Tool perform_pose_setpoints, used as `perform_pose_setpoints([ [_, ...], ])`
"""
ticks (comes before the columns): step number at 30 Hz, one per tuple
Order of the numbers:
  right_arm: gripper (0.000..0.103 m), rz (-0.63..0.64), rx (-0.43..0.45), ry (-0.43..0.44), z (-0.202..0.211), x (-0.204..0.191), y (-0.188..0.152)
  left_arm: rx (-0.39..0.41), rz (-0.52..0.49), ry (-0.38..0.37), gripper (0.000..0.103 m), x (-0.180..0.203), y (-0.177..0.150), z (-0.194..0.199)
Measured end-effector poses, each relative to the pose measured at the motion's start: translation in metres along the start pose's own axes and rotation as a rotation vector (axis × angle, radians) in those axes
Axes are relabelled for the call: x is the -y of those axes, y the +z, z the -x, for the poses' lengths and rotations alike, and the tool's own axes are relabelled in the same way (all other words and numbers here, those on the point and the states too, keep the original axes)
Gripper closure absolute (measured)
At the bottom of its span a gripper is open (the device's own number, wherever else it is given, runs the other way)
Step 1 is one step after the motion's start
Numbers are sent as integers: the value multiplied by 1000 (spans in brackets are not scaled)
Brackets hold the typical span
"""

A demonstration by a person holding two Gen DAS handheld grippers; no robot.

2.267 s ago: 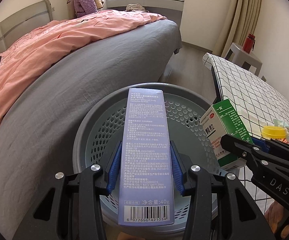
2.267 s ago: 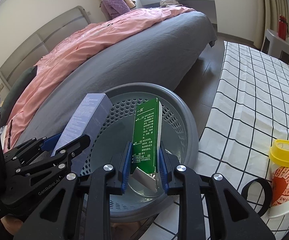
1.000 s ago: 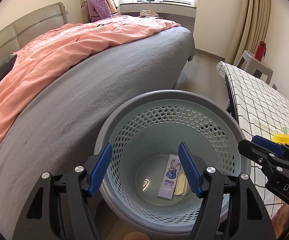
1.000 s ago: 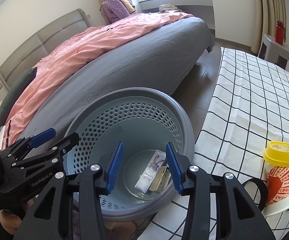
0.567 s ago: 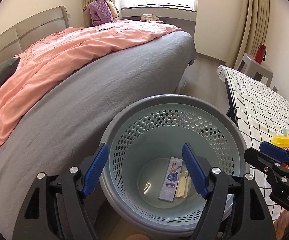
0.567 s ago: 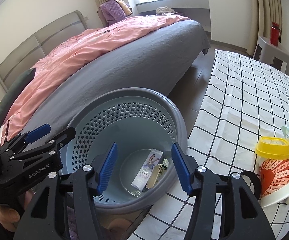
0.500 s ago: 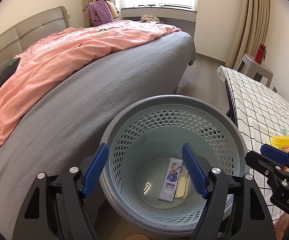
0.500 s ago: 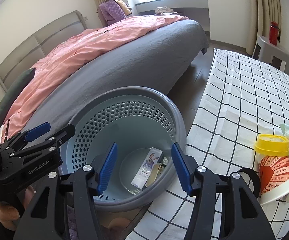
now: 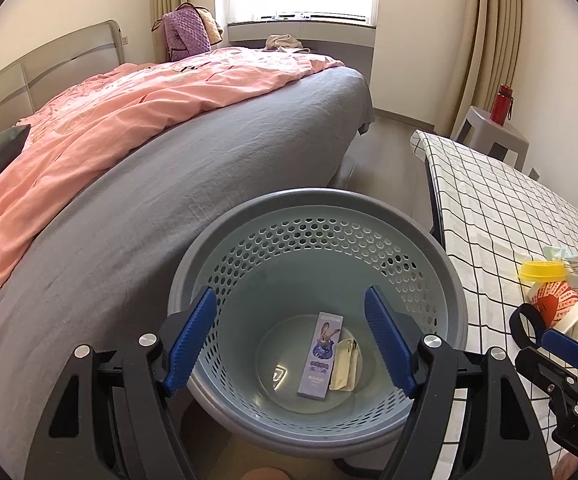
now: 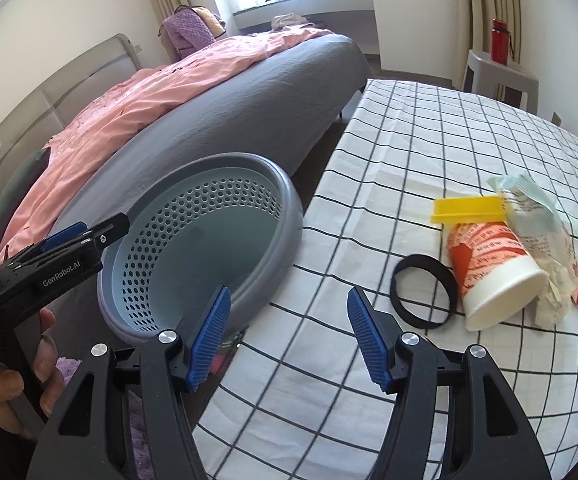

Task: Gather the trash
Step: 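Grasp the small white toothpaste tube with the right gripper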

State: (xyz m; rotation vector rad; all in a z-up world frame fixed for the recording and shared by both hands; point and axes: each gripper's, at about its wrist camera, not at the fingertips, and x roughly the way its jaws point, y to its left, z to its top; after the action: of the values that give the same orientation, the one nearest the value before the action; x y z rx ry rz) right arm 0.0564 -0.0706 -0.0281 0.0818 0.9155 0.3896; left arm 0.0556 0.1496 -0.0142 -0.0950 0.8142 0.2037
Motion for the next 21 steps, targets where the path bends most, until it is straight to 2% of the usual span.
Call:
perform_pose_setpoints([
  [12, 43, -94, -4, -130, 46, 65, -38, 2, -77, -82, 30, 50, -20, 14],
  [21, 43, -76, -51, -178, 40, 89, -52, -6, -139, -122, 30, 83, -30, 18],
])
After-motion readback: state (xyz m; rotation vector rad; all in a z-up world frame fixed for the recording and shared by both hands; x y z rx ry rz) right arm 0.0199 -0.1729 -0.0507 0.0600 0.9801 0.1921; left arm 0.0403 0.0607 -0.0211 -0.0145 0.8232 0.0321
